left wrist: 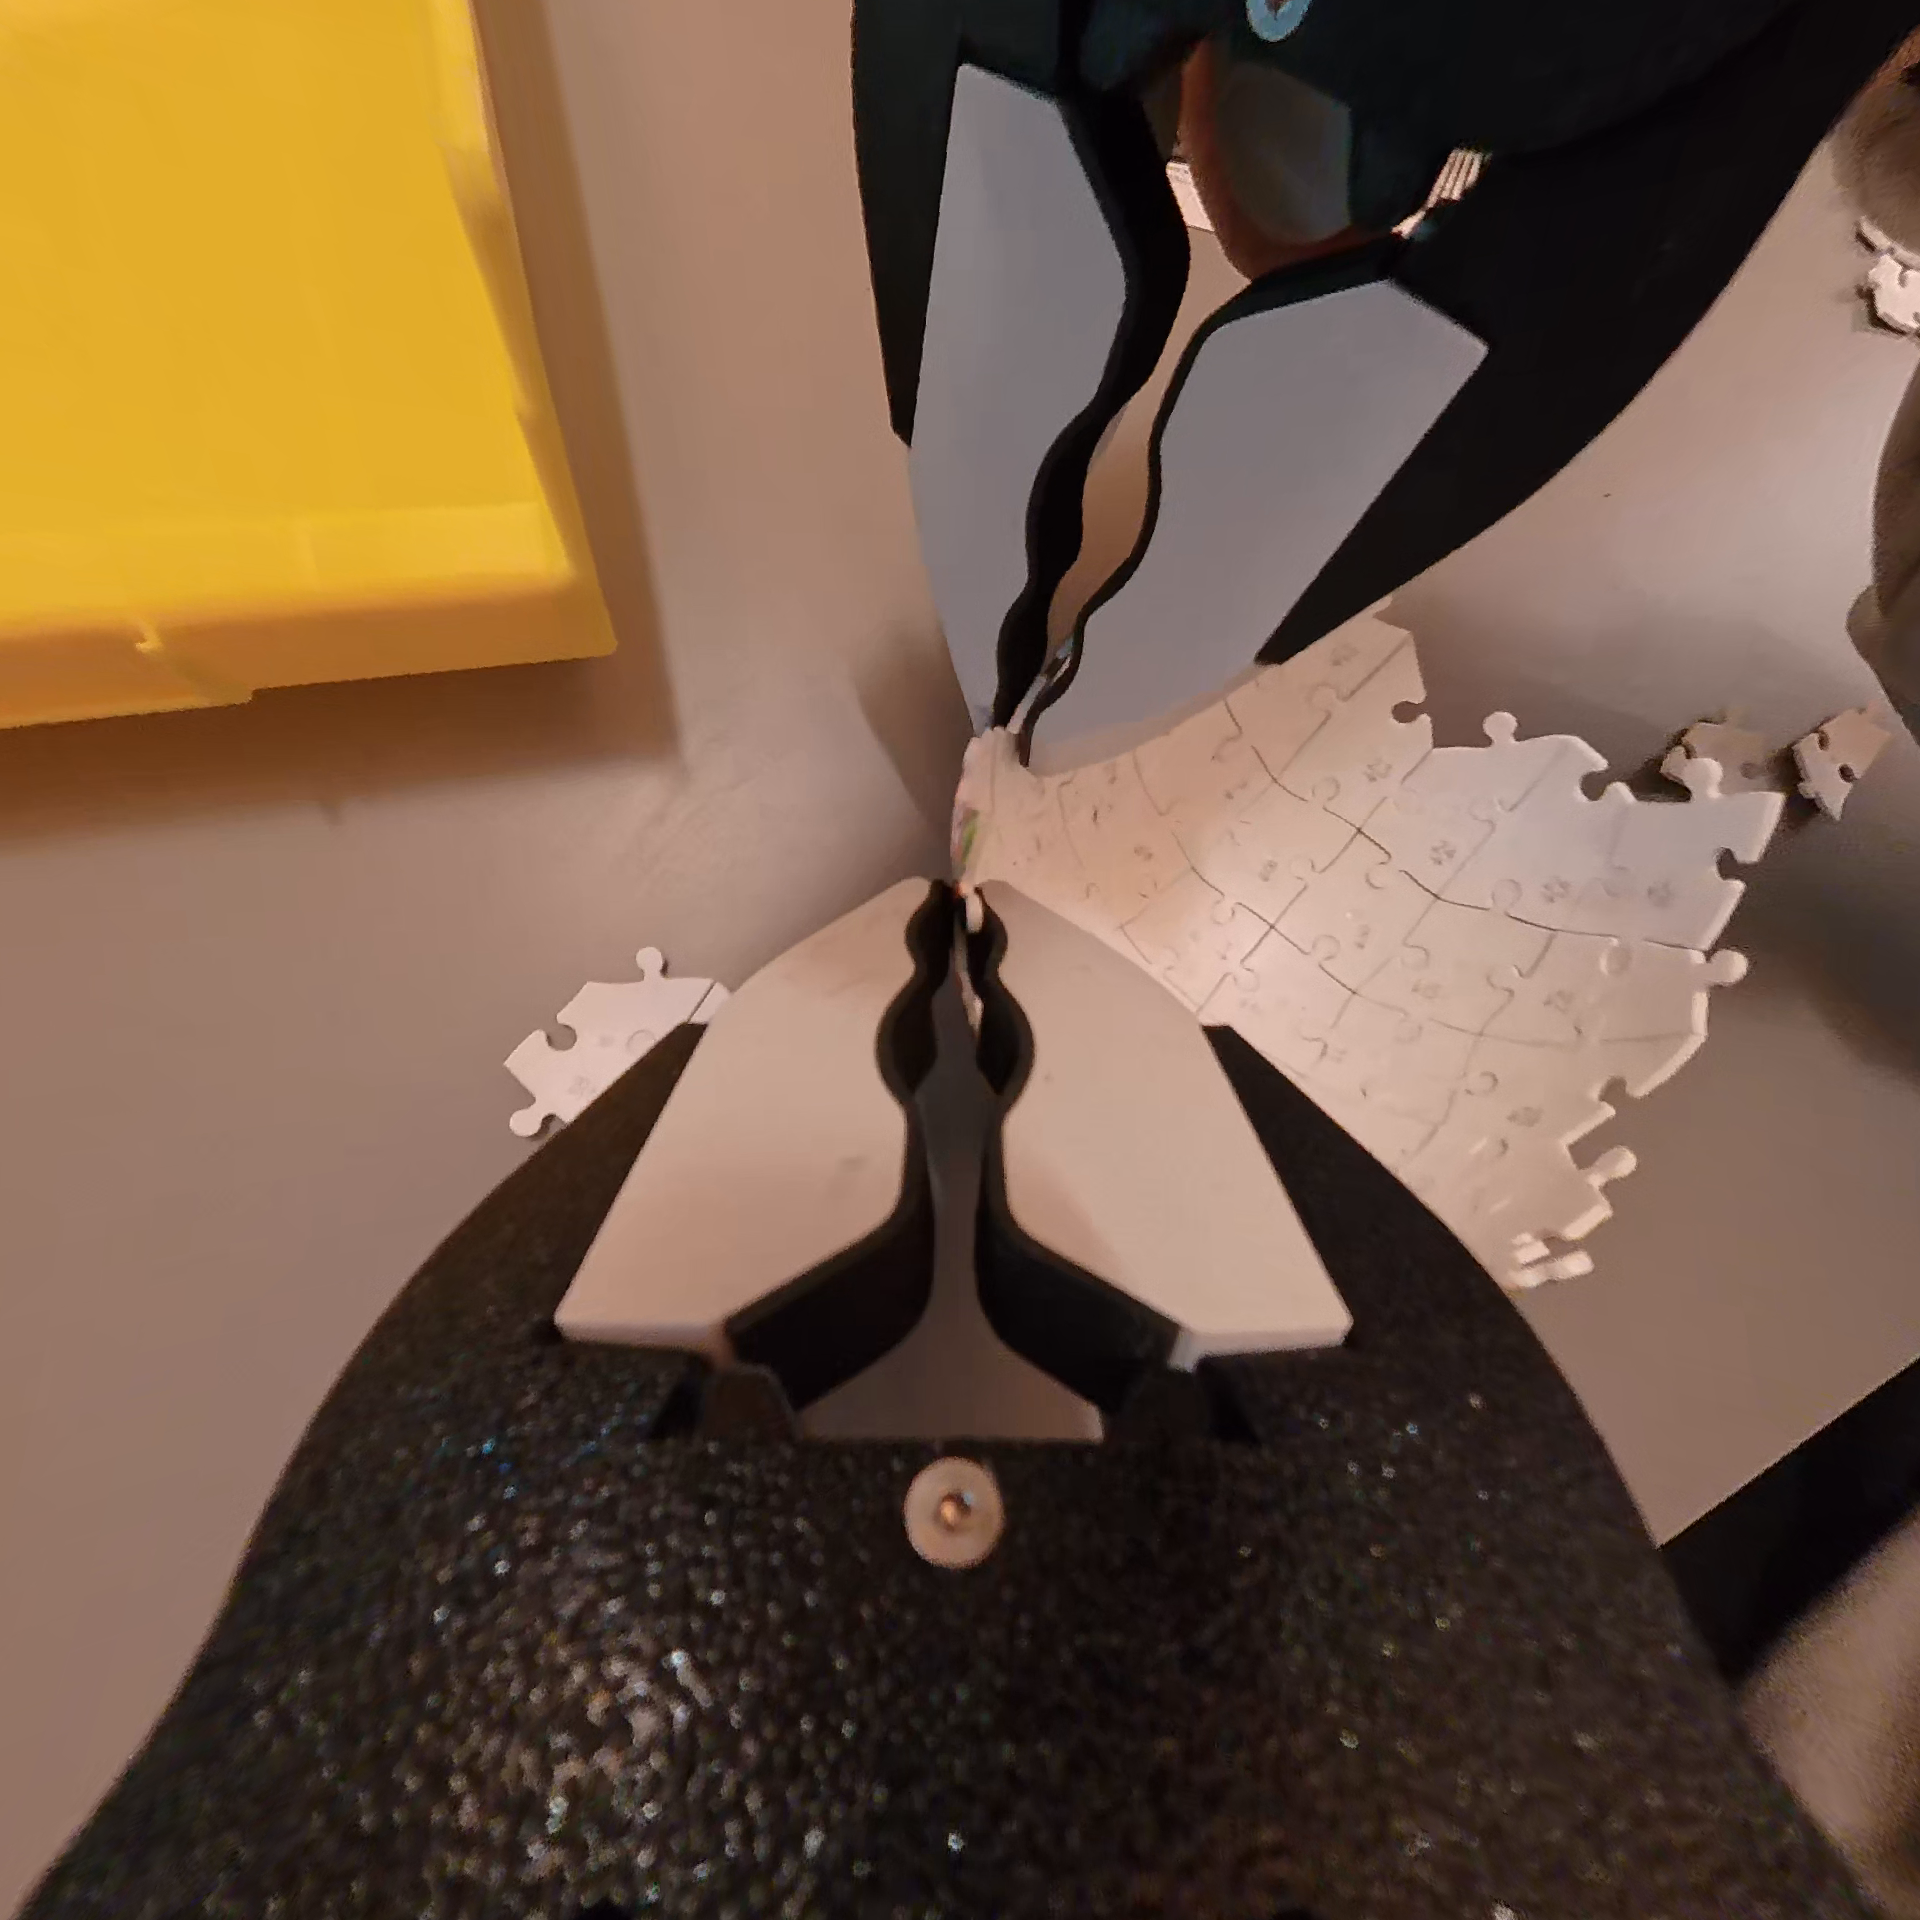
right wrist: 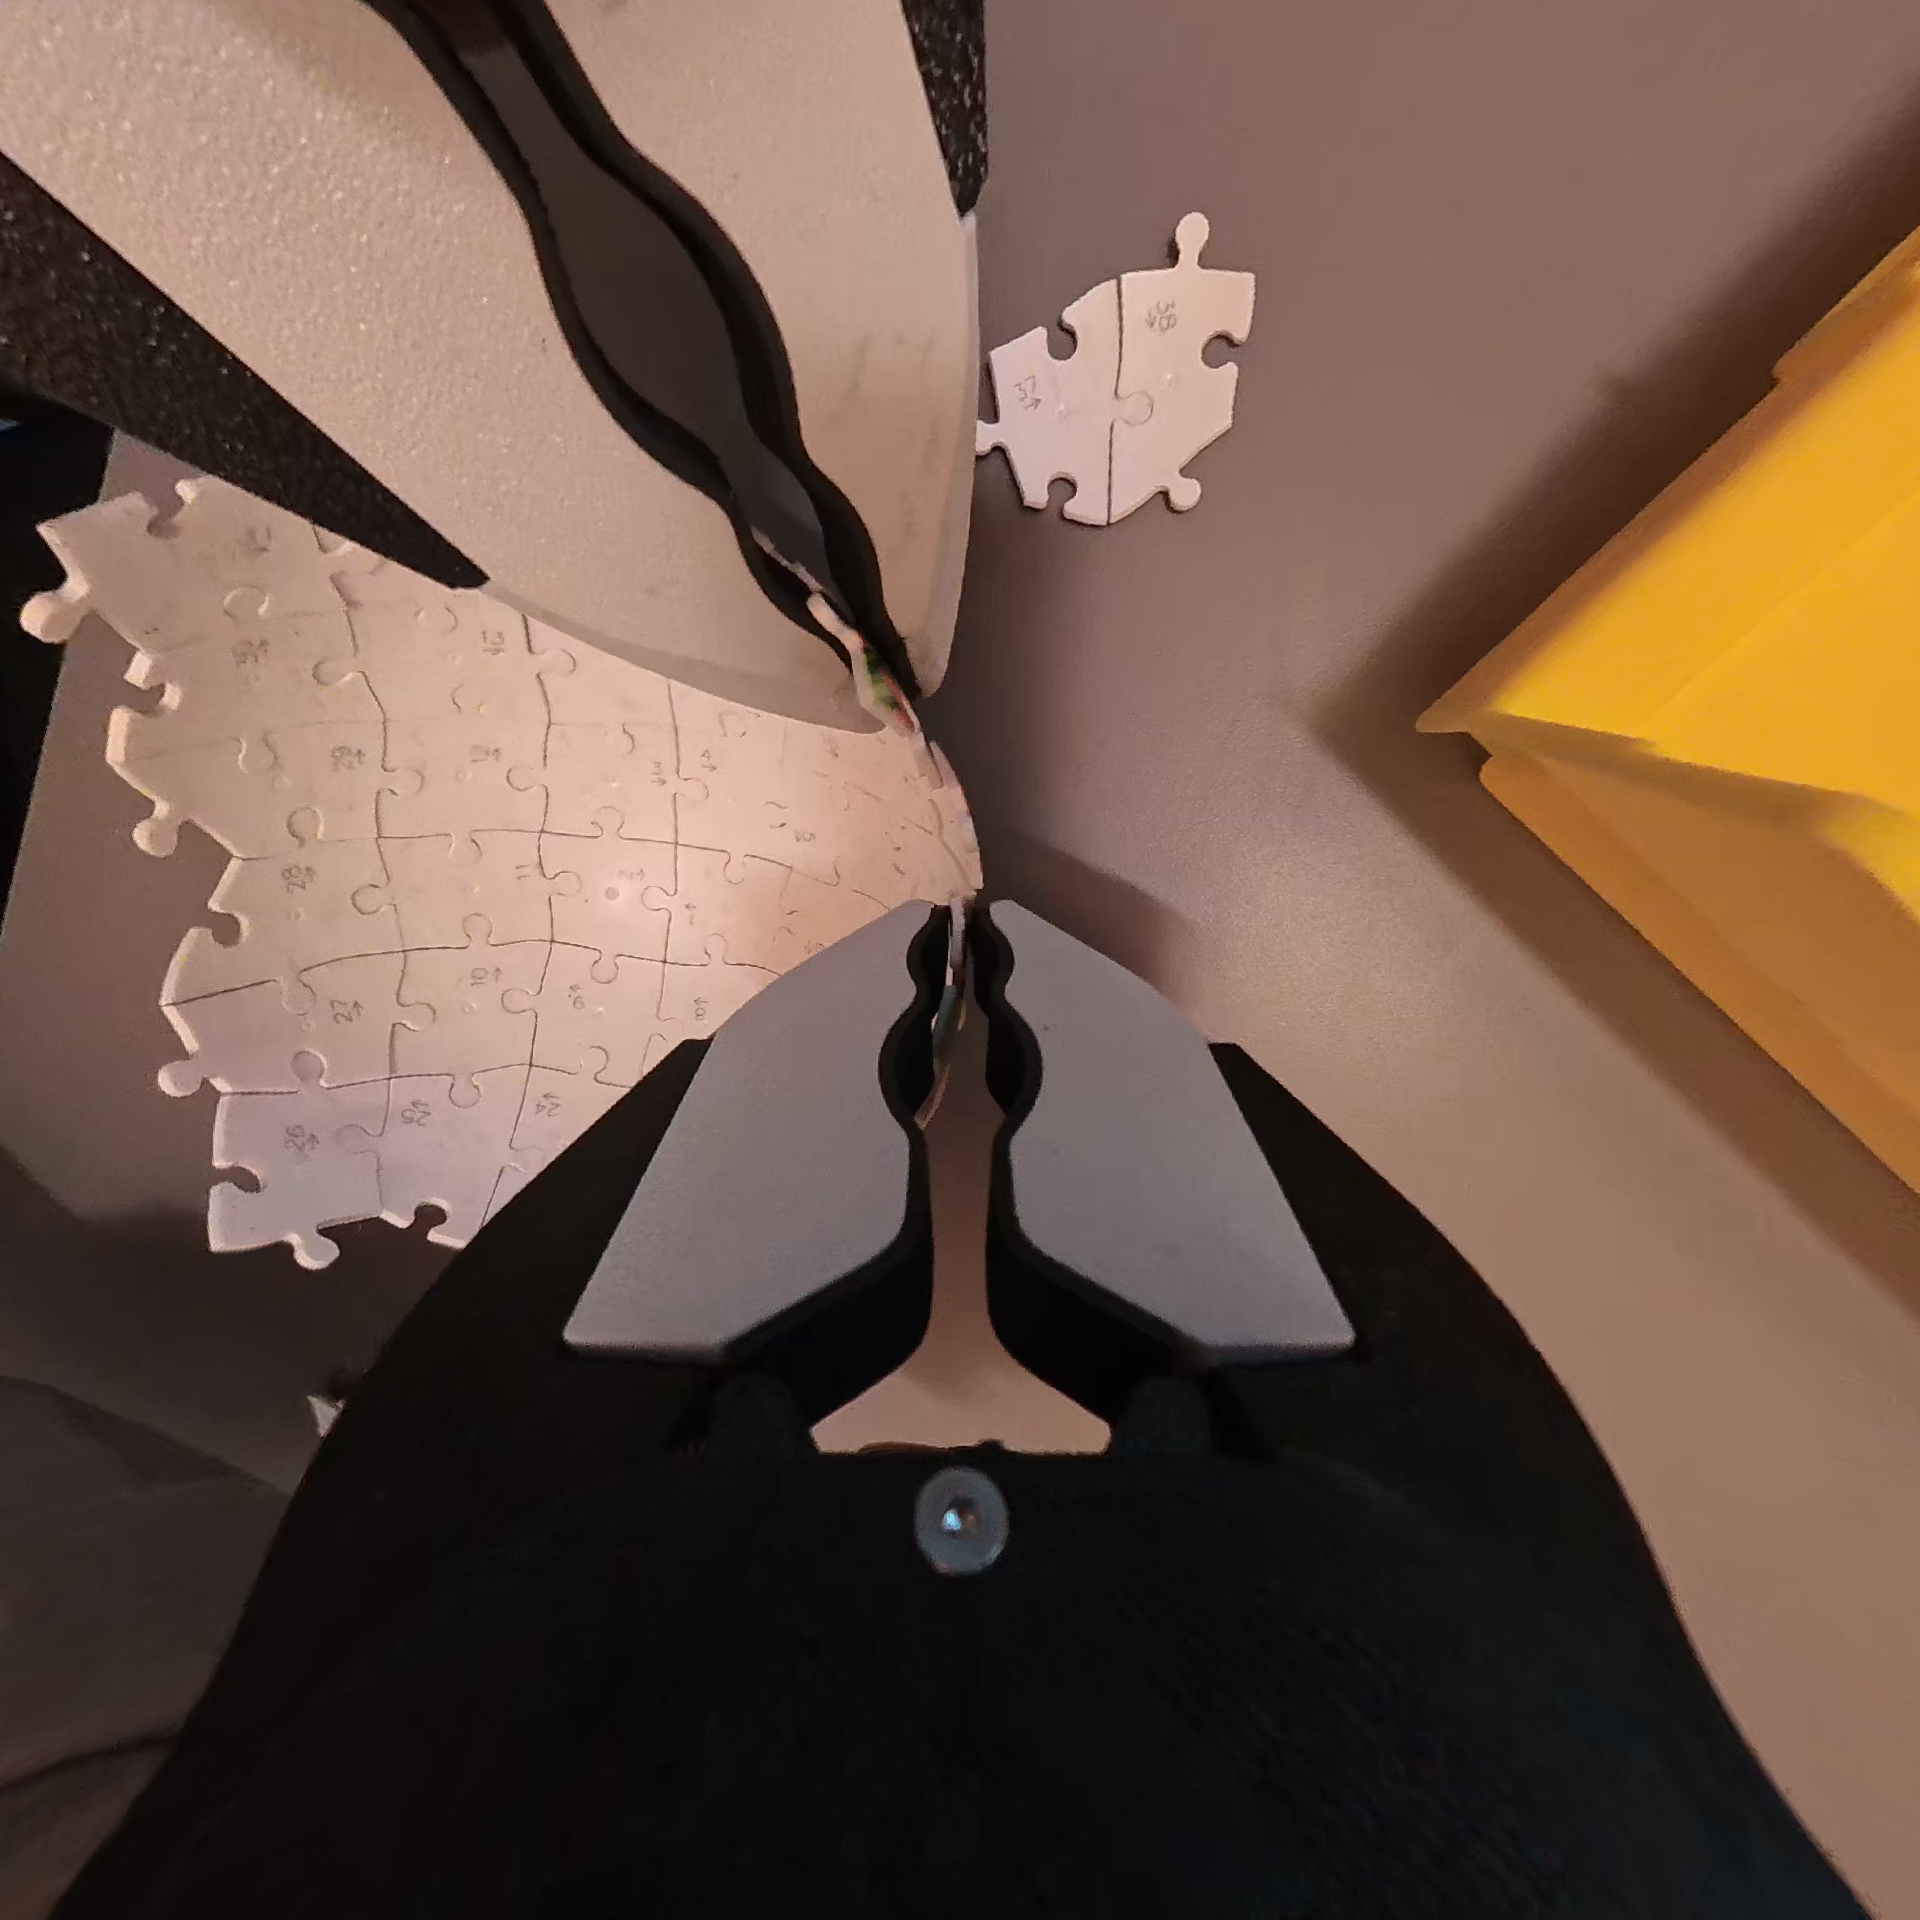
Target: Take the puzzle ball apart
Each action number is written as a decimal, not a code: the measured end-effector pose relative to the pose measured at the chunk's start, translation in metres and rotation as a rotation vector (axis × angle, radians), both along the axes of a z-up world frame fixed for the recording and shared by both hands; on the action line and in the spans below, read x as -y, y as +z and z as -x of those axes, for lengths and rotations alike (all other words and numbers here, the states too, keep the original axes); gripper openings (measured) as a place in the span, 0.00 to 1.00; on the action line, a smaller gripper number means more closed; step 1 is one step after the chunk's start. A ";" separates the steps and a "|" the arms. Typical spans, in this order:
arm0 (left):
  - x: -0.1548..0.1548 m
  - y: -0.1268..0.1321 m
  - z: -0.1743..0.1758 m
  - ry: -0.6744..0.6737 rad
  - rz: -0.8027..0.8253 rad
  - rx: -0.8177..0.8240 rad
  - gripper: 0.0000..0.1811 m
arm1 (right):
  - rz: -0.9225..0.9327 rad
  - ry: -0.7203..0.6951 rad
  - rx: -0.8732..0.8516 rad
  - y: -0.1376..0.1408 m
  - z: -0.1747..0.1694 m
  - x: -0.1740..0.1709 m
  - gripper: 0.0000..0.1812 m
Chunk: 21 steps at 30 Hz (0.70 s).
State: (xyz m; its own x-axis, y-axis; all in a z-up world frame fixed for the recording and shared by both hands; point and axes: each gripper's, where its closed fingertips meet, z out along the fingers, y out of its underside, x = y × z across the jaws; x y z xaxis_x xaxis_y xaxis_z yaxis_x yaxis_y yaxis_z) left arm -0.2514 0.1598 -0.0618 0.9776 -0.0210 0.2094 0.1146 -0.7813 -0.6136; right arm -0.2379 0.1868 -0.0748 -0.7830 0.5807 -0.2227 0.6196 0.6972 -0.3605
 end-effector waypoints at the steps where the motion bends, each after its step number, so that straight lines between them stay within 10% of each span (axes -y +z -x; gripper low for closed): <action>1: 0.000 0.000 0.000 0.001 -0.001 0.002 0.01 | -0.005 -0.004 -0.001 0.000 0.000 -0.001 0.05; 21: -0.001 0.001 -0.001 -0.002 -0.003 0.000 0.01 | 0.067 -0.060 0.025 0.012 -0.011 -0.008 0.10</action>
